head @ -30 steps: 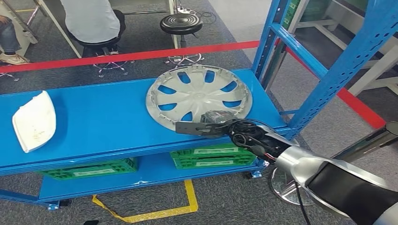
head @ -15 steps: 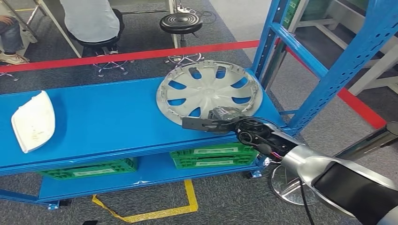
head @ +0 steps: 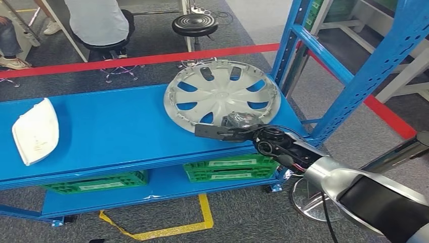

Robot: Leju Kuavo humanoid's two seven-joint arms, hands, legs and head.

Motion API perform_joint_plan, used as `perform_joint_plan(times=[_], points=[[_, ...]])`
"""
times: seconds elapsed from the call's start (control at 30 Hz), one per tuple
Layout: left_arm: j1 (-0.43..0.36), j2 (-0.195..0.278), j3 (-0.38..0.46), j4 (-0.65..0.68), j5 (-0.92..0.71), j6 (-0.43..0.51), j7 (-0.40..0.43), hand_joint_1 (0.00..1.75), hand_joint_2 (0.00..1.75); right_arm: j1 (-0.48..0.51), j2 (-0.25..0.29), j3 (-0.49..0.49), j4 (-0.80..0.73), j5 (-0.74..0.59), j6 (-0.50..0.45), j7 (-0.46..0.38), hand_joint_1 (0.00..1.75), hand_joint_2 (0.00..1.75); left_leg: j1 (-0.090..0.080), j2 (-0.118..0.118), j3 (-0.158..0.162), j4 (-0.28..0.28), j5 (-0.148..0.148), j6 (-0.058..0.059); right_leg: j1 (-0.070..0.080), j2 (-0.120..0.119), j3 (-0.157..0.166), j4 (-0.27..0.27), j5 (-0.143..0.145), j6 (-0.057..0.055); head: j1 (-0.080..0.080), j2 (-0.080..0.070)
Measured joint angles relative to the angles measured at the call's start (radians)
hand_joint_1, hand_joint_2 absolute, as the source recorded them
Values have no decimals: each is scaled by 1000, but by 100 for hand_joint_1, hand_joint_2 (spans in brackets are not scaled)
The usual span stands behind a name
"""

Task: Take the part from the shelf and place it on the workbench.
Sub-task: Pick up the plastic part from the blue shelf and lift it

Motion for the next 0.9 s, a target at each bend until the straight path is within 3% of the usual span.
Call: perform_joint_plan(times=[0.53, 0.9], points=[[1, 0, 0, 0, 25, 16, -12, 0, 175, 13, 0, -21, -17, -22, -41, -49, 175, 175, 0, 0, 0, 0, 0, 0, 0, 0, 0, 0, 0, 0, 0, 0], [8, 0, -1, 0, 61, 36, -15, 0, 175, 74, -6, -90, -162, -191, -224, -271, 175, 175, 0, 0, 0, 0, 0, 0, 0, 0, -1, 0, 0, 0, 0, 0]])
